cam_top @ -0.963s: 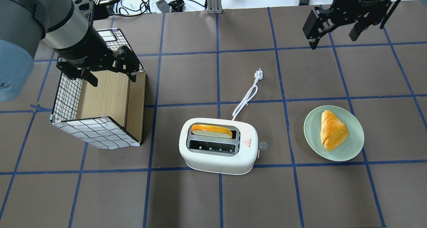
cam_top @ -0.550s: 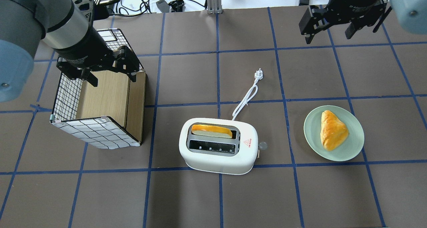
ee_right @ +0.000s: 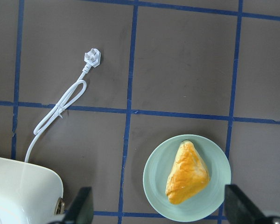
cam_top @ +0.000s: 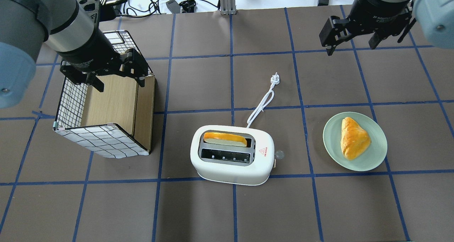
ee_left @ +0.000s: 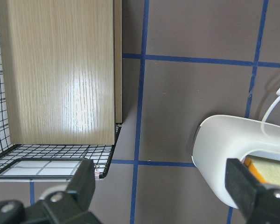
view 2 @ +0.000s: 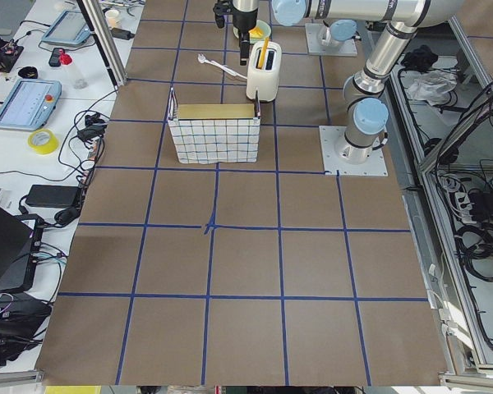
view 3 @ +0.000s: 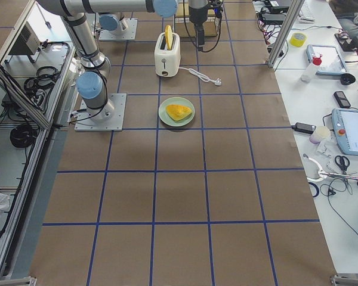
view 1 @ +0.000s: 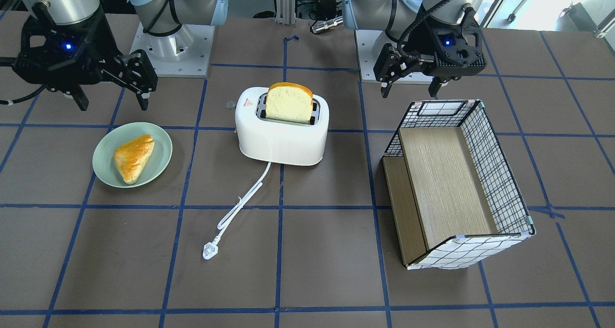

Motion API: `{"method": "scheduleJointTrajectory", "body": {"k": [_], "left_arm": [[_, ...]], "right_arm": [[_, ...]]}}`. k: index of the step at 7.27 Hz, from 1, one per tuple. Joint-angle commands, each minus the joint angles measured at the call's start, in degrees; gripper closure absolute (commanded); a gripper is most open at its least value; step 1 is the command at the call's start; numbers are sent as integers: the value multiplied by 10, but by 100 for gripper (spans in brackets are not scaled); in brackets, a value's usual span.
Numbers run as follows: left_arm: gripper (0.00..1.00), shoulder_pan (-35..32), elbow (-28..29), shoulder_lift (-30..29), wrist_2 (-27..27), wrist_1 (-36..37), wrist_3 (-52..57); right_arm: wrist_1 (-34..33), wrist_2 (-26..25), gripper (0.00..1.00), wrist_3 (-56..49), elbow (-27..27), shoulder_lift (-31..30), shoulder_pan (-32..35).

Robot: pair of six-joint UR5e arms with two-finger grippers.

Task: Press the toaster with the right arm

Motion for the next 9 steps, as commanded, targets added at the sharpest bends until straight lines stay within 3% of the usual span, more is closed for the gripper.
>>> {"method": "scheduleJointTrajectory", "body": {"k": [1,3,9], "left_arm": [[0,0,0,0,0,0,0],[0,0,0,0,0,0,0],[0,0,0,0,0,0,0]], "right_arm": [[9,9,0,-18,-1,-1,1],[8,44,0,-12,-4,2,0],[9,38,0,-12,-4,0,0]]}}
